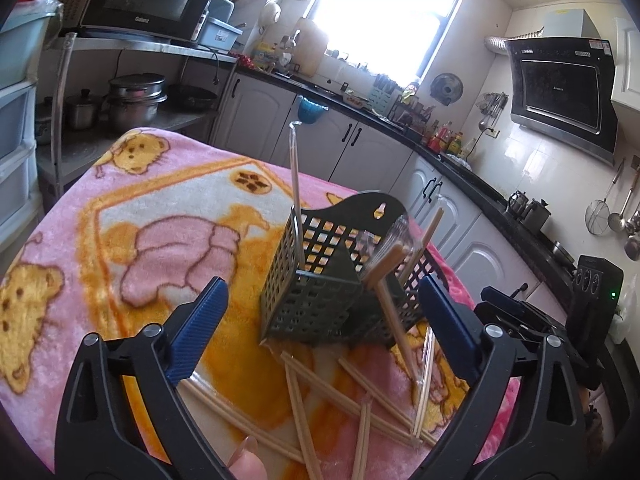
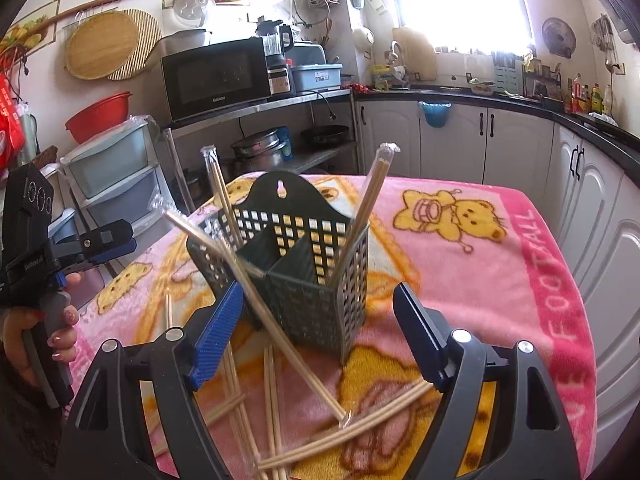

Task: Organize utensils
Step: 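Lower both open tools toward the scattered chopsticks beside the caddy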

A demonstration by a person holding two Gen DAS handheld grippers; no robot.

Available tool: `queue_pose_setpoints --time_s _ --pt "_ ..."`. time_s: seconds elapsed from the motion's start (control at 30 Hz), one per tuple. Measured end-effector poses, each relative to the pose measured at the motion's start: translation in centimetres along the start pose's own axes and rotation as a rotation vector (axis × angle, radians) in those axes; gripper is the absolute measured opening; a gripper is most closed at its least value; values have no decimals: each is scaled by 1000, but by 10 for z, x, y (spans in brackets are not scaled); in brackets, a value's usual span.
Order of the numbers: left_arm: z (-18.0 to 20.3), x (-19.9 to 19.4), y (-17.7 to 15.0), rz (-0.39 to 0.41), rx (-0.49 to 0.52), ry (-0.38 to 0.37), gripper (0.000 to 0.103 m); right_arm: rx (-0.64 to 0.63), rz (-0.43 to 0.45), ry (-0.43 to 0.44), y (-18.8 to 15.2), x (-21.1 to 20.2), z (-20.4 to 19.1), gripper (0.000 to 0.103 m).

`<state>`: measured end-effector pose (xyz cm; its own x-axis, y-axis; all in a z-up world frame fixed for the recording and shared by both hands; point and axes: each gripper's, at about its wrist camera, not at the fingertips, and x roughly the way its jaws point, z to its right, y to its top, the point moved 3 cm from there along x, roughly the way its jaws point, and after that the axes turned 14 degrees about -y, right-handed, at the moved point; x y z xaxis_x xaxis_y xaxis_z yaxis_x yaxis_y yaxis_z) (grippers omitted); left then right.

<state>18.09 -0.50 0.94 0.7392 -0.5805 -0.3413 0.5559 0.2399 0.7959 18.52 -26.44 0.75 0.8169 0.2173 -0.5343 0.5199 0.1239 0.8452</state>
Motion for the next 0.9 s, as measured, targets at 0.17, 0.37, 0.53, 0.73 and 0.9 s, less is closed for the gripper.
queue_pose_setpoints --time_s 0.17,0.37,0.53,0.73,0.9 --pt "-3 0 -10 -24 -7 7 90 -9 -23 0 -14 -4 -4 75" --pt "-11 2 -27 -70 -24 23 90 -15 -66 -6 -31 -4 -9 75" --pt "-14 4 -42 -112 -22 32 90 -22 -111 -15 -50 -1 -10 75" --pt "-16 8 -56 -155 -14 42 90 -15 -163 -39 -68 2 -10 75" --pt "-16 16 -67 -213 4 59 90 6 -185 -52 -78 4 -3 75"
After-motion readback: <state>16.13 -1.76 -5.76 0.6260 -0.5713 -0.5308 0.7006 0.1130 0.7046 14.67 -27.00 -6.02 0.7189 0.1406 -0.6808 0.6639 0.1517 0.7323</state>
